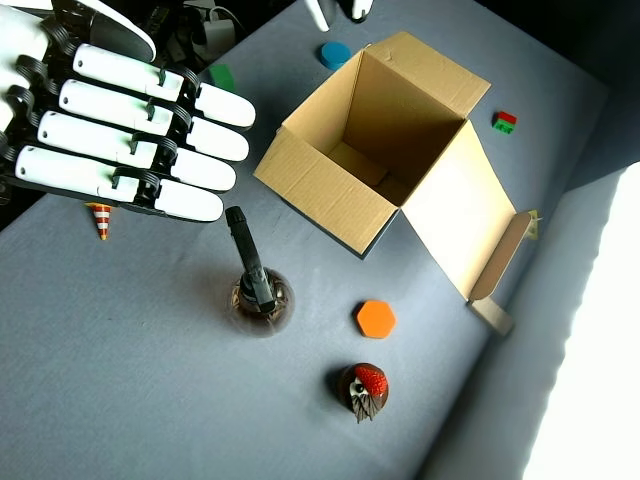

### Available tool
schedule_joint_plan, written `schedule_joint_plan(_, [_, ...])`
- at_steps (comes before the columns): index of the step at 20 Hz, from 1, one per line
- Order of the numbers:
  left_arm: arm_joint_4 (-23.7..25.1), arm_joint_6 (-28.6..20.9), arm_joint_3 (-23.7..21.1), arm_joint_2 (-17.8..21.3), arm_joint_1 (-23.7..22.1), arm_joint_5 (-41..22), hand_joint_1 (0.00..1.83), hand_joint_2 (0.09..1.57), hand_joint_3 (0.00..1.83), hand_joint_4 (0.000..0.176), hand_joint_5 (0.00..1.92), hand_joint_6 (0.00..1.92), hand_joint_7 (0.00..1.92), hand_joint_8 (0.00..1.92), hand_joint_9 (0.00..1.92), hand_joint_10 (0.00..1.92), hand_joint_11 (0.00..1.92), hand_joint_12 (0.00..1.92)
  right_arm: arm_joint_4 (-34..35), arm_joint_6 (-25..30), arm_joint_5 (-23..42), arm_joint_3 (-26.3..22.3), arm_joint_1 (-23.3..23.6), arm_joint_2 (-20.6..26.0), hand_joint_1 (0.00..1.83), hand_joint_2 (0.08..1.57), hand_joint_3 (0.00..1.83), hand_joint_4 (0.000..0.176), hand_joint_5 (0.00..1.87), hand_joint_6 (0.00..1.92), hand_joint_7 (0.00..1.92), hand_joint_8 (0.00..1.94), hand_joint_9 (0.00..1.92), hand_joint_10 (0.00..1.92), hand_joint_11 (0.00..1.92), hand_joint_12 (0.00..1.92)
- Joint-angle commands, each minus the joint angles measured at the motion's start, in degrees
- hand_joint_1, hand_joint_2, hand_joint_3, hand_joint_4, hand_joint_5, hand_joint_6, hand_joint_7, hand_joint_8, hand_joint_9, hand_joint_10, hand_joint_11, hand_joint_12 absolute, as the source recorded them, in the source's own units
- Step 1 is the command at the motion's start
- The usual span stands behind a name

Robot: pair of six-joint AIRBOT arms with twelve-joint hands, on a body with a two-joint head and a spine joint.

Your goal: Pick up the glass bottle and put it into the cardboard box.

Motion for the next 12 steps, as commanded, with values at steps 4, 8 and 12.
schedule_joint_plan(4, [4.8,0.1,-1.0,1.3,-0.5,-0.1,0.11,1.17,0.08,0.000,0.14,0.02,0.19,0.02,0.18,0.05,0.00,0.55,-6.4,2.8,2.7,0.0,-0.4,0.5,0.10,1.11,0.32,0.000,0.00,0.27,0.15,0.12,0.00,0.34,0.00,0.23])
schedule_joint_plan(8, [5.2,0.3,-1.5,1.8,-1.1,-0.6,0.10,1.20,0.02,0.000,0.15,0.01,0.20,0.00,0.19,0.01,0.00,0.54,-7.2,3.6,2.7,0.1,-0.8,0.7,0.26,1.16,0.12,0.000,0.00,0.18,0.14,0.00,0.00,0.24,0.00,0.10])
schedule_joint_plan(12, [5.7,1.7,-2.6,2.0,-2.9,-1.8,0.10,1.20,0.01,0.000,0.15,0.01,0.20,0.00,0.20,0.01,0.00,0.55,-17.3,15.3,0.7,2.2,-1.9,1.7,0.60,1.15,0.11,0.000,0.00,0.09,0.10,0.00,0.00,0.18,0.00,0.00])
